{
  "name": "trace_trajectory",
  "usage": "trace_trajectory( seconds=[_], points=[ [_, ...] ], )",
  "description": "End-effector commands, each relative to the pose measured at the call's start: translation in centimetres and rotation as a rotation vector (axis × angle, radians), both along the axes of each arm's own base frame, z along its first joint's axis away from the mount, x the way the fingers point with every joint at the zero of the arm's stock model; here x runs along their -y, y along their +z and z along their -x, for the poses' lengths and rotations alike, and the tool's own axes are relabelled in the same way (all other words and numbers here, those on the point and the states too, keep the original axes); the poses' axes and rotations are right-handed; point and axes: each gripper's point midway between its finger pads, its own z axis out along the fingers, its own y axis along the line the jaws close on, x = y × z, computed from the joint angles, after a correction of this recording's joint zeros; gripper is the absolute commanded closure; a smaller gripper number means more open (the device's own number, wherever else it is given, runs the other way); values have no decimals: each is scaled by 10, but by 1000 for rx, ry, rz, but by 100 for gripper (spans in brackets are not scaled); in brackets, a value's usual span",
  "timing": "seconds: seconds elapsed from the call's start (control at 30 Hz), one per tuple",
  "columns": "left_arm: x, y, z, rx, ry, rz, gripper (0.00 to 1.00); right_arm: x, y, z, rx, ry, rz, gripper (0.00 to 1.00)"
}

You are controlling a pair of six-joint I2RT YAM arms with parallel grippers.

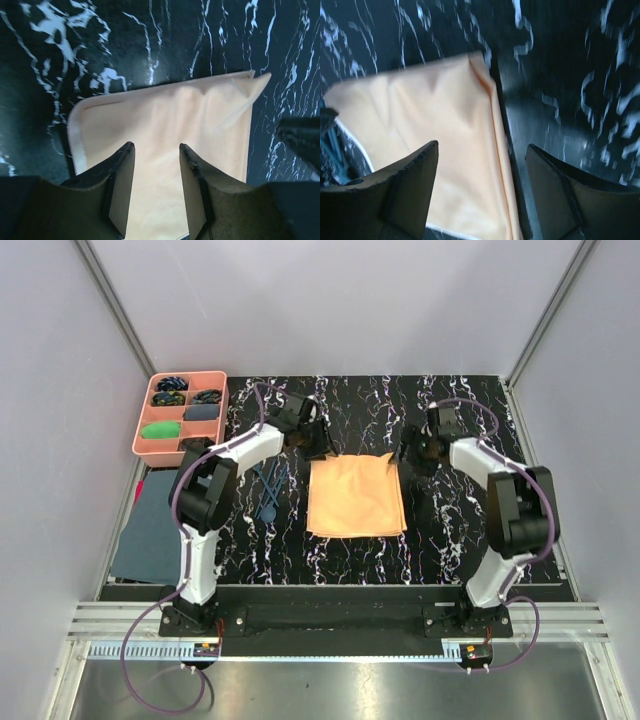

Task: Fold the napkin into a case and place the utensils inside
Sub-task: Smooth out the lower triangle-folded napkin at the center of the board.

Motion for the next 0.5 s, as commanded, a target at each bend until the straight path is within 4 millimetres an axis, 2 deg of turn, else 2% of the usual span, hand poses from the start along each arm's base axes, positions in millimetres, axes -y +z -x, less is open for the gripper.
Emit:
trace_trajectory(
  seconds=[0.0, 0.03, 0.07, 0.17, 0.2, 0.4, 0.47],
  points=[
    [-3, 20, -20, 39, 20, 49, 58, 9, 2, -50, 81, 25, 84, 24],
    [-4, 18, -21, 36, 25, 47, 59, 7, -8, -54, 63, 43, 81, 25],
    [-5, 16, -22, 34, 30, 44, 59, 5, -4, -61, 77, 47, 76, 27],
    [-10, 8, -26, 19, 46, 35, 63, -1, -10, -69, 74, 74, 51, 37],
    [-13, 4, -27, 15, 52, 30, 64, -2, -13, -69, 69, 78, 46, 40],
    [-17, -16, -29, -22, 71, 13, 70, -3, -25, -73, 69, 82, 34, 48],
    [-21, -24, -29, -39, 83, 1, 73, -4, -25, -78, 79, 75, 20, 58]
  ],
)
